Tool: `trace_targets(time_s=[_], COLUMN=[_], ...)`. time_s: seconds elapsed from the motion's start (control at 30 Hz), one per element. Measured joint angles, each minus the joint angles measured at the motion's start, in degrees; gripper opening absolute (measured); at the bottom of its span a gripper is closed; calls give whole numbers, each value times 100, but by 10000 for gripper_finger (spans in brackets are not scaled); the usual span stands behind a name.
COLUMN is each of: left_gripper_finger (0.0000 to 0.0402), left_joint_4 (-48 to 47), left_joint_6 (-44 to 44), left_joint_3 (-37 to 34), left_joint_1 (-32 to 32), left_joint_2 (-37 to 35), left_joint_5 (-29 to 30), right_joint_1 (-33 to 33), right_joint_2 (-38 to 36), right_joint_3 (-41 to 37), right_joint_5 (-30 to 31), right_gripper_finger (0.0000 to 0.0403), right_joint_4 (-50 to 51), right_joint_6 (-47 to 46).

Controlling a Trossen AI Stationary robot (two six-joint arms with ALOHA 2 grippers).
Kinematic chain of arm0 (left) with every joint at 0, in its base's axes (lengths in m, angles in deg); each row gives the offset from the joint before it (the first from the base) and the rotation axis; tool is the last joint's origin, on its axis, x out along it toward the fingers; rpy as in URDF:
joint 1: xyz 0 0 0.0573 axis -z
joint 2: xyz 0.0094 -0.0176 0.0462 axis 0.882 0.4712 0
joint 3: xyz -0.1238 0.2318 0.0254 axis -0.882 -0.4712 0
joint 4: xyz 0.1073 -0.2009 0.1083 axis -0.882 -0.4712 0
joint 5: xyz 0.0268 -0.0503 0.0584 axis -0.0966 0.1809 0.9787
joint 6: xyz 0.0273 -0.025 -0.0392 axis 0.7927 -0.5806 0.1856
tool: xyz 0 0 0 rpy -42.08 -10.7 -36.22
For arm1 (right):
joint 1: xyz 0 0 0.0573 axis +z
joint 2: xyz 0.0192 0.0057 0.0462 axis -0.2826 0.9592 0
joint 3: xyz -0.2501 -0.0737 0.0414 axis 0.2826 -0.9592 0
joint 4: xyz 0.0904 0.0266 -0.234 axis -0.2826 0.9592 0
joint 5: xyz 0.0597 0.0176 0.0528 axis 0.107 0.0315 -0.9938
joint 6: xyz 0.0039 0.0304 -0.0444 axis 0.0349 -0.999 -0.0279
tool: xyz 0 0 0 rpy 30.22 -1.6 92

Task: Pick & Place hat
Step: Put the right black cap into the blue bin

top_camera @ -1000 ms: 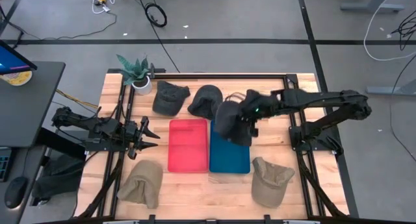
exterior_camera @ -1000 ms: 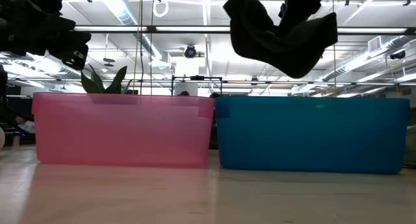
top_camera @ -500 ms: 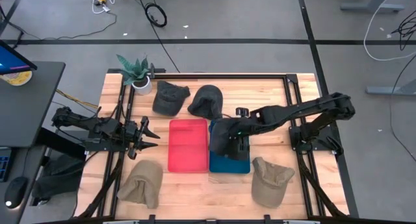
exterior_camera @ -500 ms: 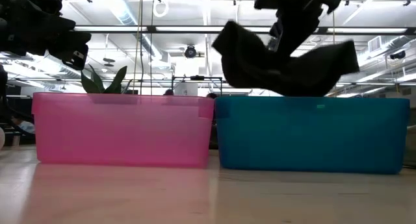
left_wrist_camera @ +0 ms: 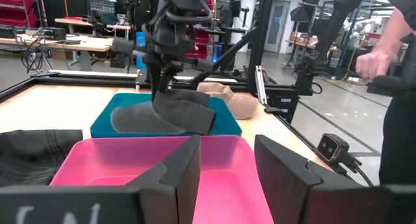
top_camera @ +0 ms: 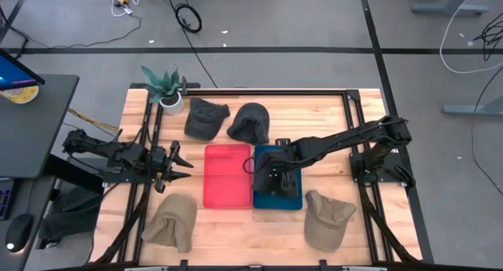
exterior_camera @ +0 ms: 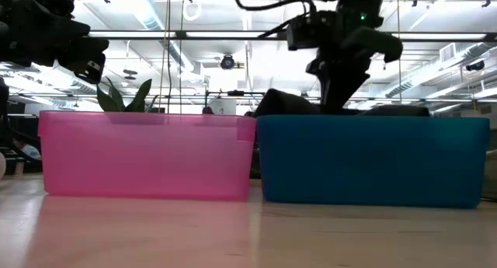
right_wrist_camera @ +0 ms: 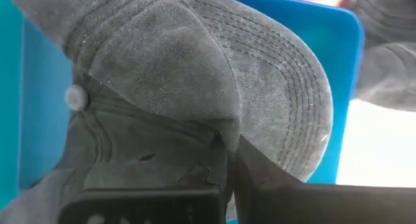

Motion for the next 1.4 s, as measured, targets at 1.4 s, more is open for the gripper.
trace_targets(time_s=[1.4], left_gripper_finger=[149], left_joint_4=[9], left_joint_6=[1], left_joint_3=[-1], left_joint_1=[0], left_joint_2=[0], left_joint_5=[0], right_joint_1=[-301], right_joint_2=[518], right_joint_3=[-4], right_joint_5=[-939], right_gripper_finger=[74], right_joint_4=[190], right_joint_6=[-105])
